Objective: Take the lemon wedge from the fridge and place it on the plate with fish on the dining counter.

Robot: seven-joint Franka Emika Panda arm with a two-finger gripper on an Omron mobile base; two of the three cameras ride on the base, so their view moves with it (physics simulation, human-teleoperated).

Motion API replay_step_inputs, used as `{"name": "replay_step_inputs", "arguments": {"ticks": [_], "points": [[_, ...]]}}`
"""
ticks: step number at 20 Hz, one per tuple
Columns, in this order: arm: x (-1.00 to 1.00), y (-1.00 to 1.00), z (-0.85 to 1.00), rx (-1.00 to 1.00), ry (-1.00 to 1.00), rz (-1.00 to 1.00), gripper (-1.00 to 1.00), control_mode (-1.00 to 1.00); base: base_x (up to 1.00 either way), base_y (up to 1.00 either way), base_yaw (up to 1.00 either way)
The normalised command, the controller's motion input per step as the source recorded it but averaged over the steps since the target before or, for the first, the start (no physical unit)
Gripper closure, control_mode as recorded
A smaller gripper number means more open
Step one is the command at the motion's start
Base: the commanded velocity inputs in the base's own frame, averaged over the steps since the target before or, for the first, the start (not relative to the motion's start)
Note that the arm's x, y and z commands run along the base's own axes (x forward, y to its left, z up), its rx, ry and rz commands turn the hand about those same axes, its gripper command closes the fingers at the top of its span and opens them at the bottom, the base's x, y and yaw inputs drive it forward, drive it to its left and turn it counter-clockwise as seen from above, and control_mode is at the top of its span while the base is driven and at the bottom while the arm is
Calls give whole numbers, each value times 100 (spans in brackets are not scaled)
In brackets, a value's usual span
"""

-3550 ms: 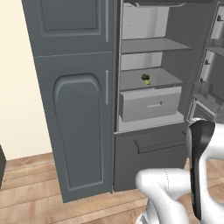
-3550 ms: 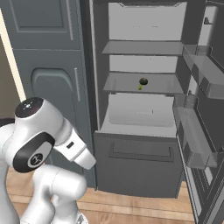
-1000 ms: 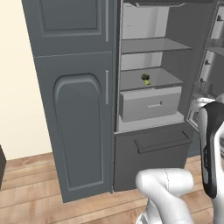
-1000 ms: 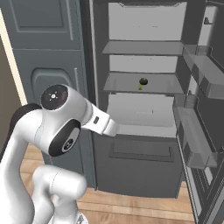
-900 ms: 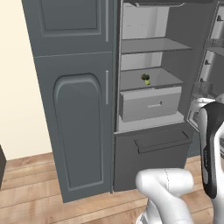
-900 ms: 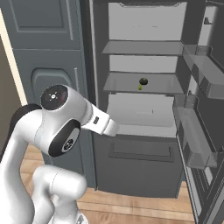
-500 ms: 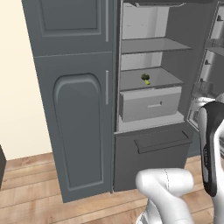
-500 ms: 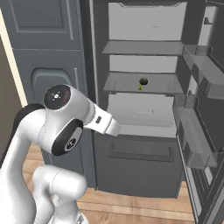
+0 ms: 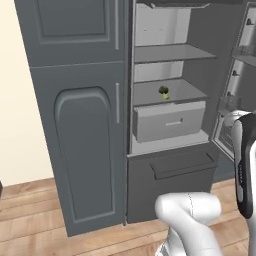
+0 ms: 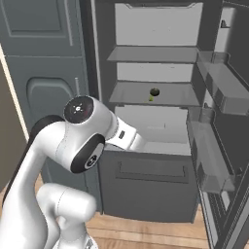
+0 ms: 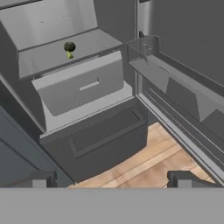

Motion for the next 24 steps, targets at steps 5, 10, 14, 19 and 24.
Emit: {"name": "replay_step_inputs", "arguments": {"ticks": [5,10,14,19,24], "points": [[0,0,0,0,0,0,-100,100,58,0,0],[0,0,0,0,0,0,-100,100,55,0,0],[0,0,0,0,0,0,-100,100,51,-1,0],[0,0,0,0,0,0,-100,100,29,-34,0],[0,0,0,0,0,0,-100,100,35,-16,0]]}}
